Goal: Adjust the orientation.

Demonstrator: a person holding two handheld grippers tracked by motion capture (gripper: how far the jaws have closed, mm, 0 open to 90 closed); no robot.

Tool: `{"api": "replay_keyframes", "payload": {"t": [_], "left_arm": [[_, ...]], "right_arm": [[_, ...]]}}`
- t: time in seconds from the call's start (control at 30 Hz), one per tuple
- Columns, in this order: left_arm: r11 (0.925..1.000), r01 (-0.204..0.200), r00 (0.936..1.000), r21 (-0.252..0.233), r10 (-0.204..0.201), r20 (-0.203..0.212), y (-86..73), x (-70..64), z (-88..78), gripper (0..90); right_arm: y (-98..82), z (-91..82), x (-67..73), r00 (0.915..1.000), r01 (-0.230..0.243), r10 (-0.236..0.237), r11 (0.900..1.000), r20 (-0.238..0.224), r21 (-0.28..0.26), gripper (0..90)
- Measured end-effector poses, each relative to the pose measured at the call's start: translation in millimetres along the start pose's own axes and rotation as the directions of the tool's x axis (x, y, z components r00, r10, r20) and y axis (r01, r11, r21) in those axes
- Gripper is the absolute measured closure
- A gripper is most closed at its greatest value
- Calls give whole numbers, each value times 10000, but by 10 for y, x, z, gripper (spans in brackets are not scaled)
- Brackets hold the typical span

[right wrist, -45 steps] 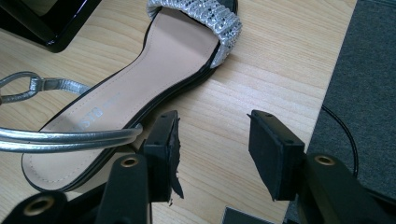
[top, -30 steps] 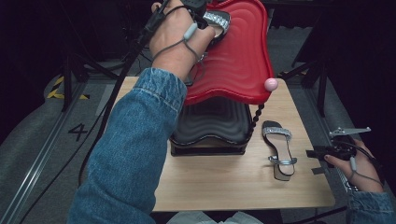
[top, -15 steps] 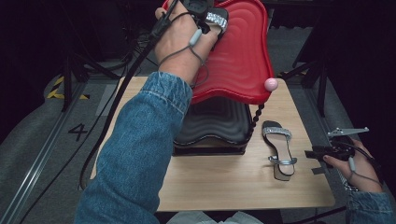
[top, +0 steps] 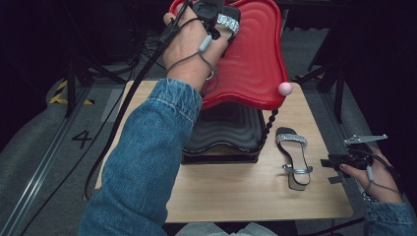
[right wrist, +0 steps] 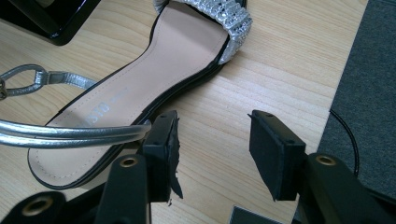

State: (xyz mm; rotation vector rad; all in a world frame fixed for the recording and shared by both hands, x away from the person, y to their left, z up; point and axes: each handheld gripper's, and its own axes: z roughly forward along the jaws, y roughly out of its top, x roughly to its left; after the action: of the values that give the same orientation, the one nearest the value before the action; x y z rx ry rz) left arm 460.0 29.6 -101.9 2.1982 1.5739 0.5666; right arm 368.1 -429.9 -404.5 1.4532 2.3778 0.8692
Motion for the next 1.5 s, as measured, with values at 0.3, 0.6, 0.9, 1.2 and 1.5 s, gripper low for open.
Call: {"api": "replay_keyframes", "payload": {"t": [0.3,0.6,0.9,1.2,1.5], "left_arm": [[9999,-79,9997,-76,78,-246,-46,-9,6,421],[9997,191,9980,-128,-198,-597,-28,35,11,358],[9991,311,9975,-281,-328,-627,-35,91,5,329],[9994,3,9989,-350,-19,-466,-31,60,20,339],[9919,-638,9980,-1101,633,-78,-73,49,-190,264]], "right_arm": [[-7,-11,2,10000,-39,39,10000,31,20,532],[-22,-23,-4,10000,-43,43,10000,54,-4,531],[-28,-15,-1,10000,-35,35,10000,59,13,529],[-24,-9,5,10000,-3,2,10000,80,70,525],[-26,2,5,9999,-20,20,10000,114,27,509]]}}
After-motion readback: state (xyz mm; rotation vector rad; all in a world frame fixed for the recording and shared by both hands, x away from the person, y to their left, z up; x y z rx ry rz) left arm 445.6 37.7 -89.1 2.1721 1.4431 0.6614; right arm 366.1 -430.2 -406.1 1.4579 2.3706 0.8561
